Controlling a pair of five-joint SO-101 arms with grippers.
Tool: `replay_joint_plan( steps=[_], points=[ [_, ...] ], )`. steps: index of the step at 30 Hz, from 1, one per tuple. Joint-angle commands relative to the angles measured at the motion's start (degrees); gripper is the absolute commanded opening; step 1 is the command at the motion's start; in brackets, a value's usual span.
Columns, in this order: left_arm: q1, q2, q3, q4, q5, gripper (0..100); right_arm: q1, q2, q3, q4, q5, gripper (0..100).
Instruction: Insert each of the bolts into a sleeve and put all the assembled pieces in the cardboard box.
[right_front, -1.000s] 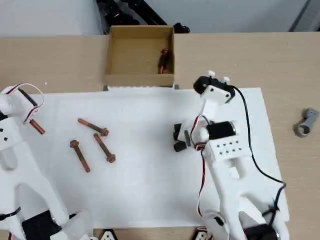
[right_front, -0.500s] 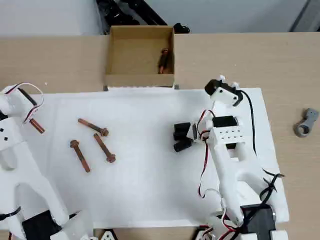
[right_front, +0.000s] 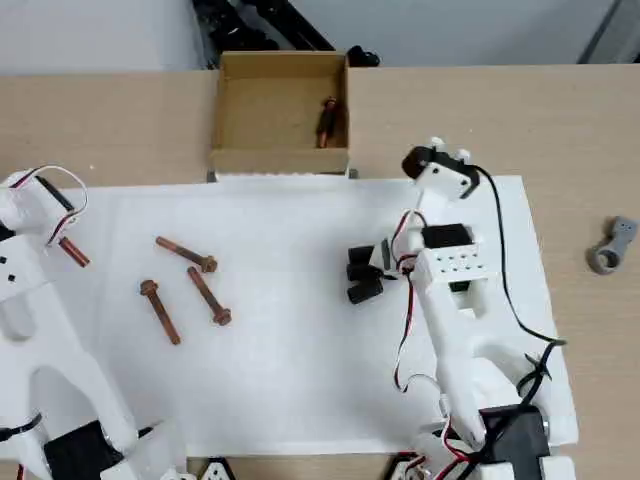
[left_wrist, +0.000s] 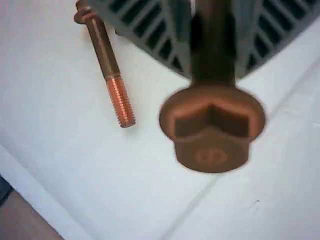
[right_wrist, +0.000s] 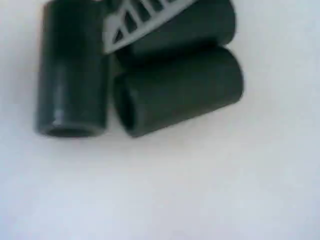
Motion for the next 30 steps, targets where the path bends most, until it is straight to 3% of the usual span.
replay_joint_plan(
  steps=[1,20,30],
  points=[
    [-0.2,-2.6,-0.4,-1.1,-0.3,0,-1.6,0.0,-2.5,-0.9,0.5,14.4],
    [-0.2,-2.6,-0.4,-1.0,-0.3,0,-0.2,14.7,-2.5,-10.1,0.6,14.4],
    [-0.2,-2.6,-0.4,-1.0,-0.4,0,-0.3,15.5,-2.5,-2.7,0.6,14.4]
  ],
)
